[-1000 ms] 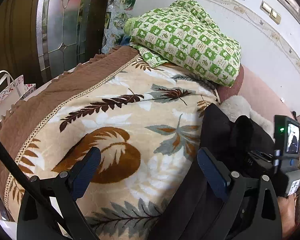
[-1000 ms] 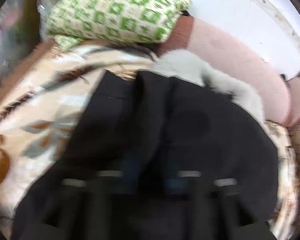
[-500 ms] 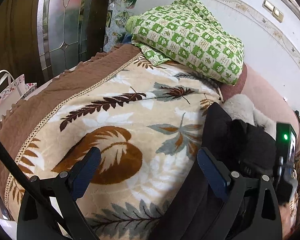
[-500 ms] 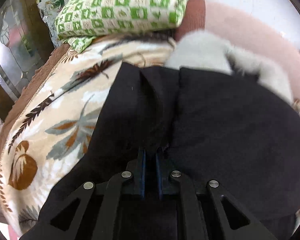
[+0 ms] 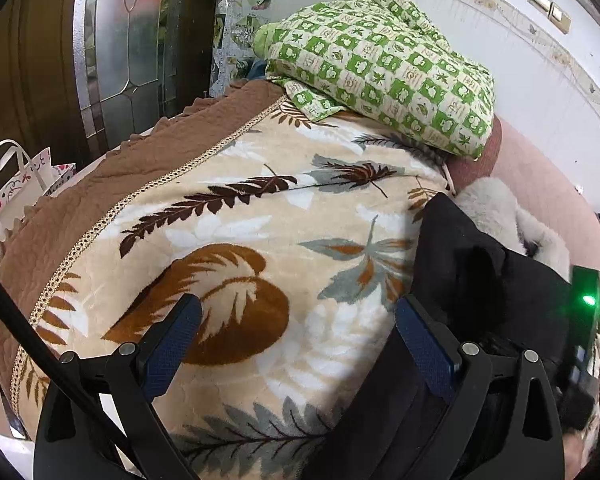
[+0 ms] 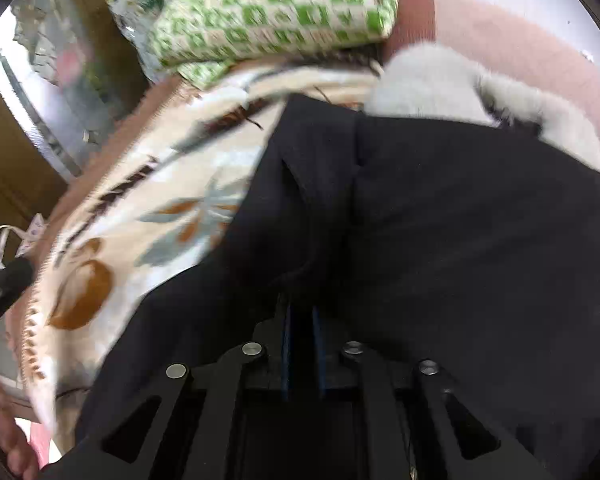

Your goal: Fold large clothes

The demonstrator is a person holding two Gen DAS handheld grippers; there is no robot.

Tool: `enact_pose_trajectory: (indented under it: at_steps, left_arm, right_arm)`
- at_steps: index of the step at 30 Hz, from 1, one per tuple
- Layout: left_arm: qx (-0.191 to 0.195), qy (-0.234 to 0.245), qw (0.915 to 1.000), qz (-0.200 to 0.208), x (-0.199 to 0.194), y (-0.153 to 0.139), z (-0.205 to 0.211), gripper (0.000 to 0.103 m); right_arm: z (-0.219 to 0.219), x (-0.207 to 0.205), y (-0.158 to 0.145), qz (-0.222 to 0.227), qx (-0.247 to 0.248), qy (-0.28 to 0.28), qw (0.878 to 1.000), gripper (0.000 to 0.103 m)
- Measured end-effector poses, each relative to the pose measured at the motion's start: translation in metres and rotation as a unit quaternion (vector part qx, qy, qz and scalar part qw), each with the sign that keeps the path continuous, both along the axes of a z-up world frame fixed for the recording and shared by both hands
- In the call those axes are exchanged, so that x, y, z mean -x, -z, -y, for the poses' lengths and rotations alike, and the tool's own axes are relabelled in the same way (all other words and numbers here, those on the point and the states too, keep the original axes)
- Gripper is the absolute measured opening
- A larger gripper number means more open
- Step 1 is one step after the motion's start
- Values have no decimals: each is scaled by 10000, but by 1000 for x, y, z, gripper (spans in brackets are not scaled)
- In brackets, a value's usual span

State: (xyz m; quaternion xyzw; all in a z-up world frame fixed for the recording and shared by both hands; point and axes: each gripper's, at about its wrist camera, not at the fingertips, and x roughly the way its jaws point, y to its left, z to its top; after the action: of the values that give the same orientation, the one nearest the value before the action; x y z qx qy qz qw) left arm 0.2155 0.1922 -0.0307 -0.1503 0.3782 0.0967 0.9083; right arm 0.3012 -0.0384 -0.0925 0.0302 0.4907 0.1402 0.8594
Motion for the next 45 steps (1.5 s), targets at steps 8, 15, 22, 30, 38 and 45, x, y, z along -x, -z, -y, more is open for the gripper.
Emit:
enact_pose_trajectory:
  at_steps: [8,15,22,30,38,45]
  left_arm:
    - [62,-65,9999,-82,0,2,-7,97]
    - [43,-120,9999,-61,2,0,-9,97]
    - [-51,-123,9999,-97,0,2,-9,97]
    - [34,429,9988,-221,-2,8,2,97]
    - [316,1288,9898,-520,6,32,26,97]
    - [1152,1872,9686,-1162,12,77,46,86]
  right_arm:
    - [2,33,-41,478,-397,-130,9980,64]
    - [15,60,-71,1218,375,63,9918,42]
    - [28,-7,-17,191,198,808,9963,17]
    - [56,36,-42,147,-229,728,9970,32]
    - [181,174,-57,356,-144,1603,9863,59]
    - [311,274,-34,115,-578,2993,9523,70]
